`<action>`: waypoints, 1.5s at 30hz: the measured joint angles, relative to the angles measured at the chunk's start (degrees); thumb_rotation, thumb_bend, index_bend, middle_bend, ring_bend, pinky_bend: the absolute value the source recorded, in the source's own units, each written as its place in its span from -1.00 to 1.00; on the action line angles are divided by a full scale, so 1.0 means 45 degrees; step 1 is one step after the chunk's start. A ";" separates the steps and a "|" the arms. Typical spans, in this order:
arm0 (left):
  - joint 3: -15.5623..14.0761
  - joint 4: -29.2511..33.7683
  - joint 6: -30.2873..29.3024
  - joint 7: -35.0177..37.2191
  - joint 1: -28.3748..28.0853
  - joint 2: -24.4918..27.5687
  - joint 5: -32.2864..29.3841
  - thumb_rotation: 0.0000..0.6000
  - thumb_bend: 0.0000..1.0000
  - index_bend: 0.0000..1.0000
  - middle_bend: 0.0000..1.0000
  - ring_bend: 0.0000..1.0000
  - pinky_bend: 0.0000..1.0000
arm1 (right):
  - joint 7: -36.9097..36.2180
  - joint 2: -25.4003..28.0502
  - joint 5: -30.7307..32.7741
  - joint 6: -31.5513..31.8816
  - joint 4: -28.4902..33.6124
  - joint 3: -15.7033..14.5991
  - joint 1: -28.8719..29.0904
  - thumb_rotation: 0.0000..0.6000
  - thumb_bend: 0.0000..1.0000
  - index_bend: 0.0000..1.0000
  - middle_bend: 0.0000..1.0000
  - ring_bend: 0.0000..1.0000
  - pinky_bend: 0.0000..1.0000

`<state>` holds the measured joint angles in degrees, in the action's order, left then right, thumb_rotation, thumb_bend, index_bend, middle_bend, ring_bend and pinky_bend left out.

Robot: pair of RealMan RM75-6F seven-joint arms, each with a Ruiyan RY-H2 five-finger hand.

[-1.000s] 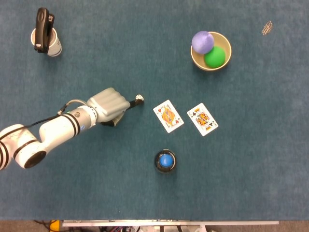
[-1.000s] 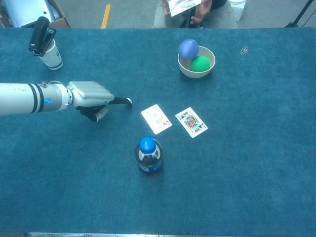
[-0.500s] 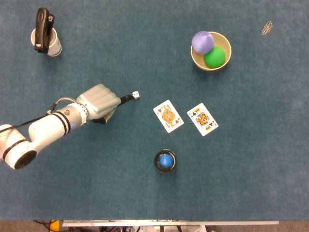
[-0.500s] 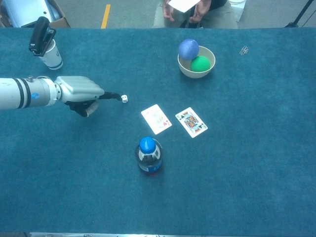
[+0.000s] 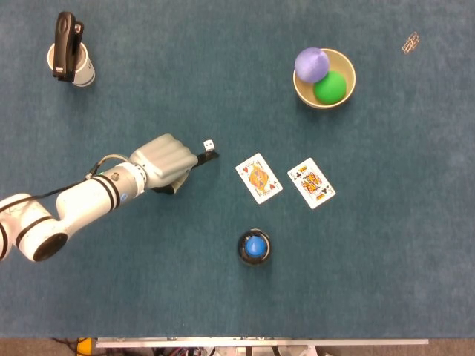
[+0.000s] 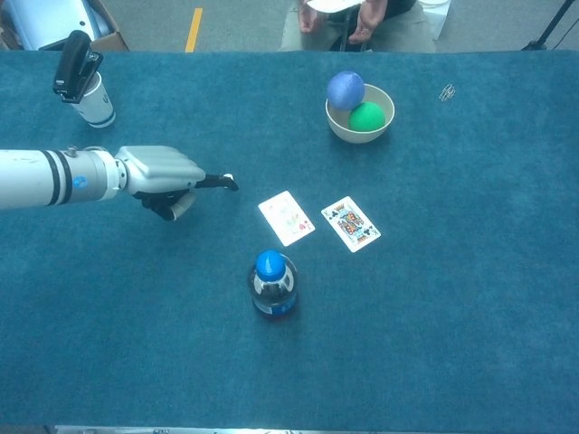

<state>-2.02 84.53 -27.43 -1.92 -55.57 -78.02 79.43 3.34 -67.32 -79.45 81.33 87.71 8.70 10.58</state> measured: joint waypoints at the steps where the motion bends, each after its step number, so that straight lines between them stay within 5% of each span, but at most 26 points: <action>1: 0.0024 -0.0001 0.0007 0.0038 -0.0018 -0.0005 -0.0014 1.00 0.98 -1.00 1.00 1.00 0.96 | -0.0002 -0.0001 -0.0002 0.0002 0.0000 0.0001 -0.0001 1.00 -0.40 -0.33 -0.26 -0.51 -0.34; 17: 0.0449 -0.0725 0.0615 0.0704 -0.0622 -0.0404 -0.0271 1.00 0.97 -1.00 1.00 1.00 0.96 | -0.0094 -0.0023 -0.0024 0.0075 -0.0053 -0.0005 -0.0059 1.00 -0.40 -0.33 -0.27 -0.51 -0.34; 32: 0.0185 -0.1392 0.1027 0.0448 -0.0743 -0.0678 -0.0819 1.00 0.97 -1.00 1.00 1.00 0.96 | -0.0133 0.0007 0.0003 0.0146 -0.0070 -0.0001 -0.0146 1.00 -0.40 -0.33 -0.27 -0.51 -0.34; 45: -0.0192 -0.0518 0.0786 -0.0093 -0.0548 0.0098 -0.1009 1.00 0.97 -1.00 1.00 1.00 0.96 | -0.0157 -0.0013 -0.0070 0.0183 -0.0074 -0.0029 -0.0177 1.00 -0.40 -0.33 -0.27 -0.51 -0.34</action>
<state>-2.88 82.20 -23.89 -2.34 -58.03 -77.58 74.89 2.64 -67.38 -79.77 82.16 87.38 8.57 9.78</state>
